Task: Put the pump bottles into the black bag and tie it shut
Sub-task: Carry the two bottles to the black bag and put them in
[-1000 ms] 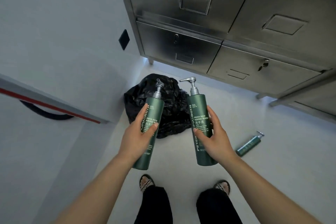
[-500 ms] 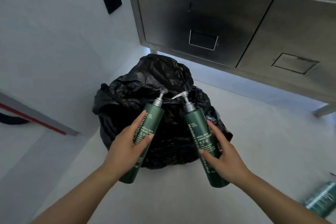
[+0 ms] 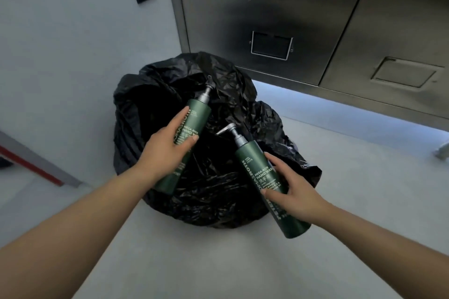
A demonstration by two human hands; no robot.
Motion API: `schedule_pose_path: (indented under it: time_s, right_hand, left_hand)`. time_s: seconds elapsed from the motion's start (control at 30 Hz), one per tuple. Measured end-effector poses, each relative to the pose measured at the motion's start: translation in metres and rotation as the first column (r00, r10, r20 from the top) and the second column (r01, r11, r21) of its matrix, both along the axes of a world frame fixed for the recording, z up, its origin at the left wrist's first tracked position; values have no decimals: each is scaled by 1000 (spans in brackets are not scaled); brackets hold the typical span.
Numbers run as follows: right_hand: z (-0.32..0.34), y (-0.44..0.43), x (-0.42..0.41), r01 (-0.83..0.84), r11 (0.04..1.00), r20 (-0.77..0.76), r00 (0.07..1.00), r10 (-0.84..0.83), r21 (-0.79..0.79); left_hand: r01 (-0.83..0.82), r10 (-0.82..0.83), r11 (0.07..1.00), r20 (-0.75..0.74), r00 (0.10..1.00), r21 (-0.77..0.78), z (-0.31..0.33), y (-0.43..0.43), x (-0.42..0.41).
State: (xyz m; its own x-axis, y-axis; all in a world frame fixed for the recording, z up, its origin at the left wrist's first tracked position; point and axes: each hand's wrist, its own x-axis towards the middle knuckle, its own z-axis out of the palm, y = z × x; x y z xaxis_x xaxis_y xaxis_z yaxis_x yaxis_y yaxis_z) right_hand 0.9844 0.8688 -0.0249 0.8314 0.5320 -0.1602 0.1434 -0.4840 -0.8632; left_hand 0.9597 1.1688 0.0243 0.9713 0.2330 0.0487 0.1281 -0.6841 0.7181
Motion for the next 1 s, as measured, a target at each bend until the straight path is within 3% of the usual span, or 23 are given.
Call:
schedule_pose_path:
  time_s: [0.33,0.57,0.8,1.0]
  right_hand:
    - [-10,27,60,261,950,4,964,-265,170]
    - [-12,20,80,399,896,-10,914,-405,197]
    - [-9,33,77,252,946,-13,967,-254,204]
    - [-7,12,68,257,952,-22,966,-257,164]
  left_hand:
    - [-46,55,993,83,995,-106,-18,-2,-35]
    - [-5,7,999,-45,999,37,-35,0,-44]
    - [102,-101,988,-14,995,114,-28,-7,-53]
    - [183,-189,968,17,982,175,-16,-22,-14]
